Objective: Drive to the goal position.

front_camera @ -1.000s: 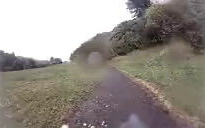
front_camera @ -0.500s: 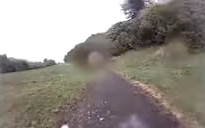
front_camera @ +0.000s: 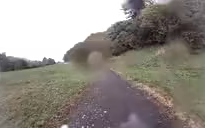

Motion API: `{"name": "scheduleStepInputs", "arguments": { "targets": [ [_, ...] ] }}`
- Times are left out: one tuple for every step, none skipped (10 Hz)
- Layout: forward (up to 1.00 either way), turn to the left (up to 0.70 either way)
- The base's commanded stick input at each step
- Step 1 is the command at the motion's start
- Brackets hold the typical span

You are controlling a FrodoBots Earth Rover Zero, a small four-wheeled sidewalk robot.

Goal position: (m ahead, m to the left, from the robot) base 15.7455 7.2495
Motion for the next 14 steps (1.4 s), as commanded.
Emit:
{"name": "scheduleStepInputs", "arguments": {
  "targets": [
    [0.70,0.00],
    [0.70,0.00],
    [0.70,0.00],
    [0.70,0.00],
    [0.70,0.00],
    [0.70,-0.33],
    [0.70,-0.10],
    [0.70,0.00],
    [0.70,0.00],
    [0.70,0.00],
    [0.70,0.00],
    [0.70,0.00],
    [0.70,0.00],
    [0.70,0.00]
  ]
}}
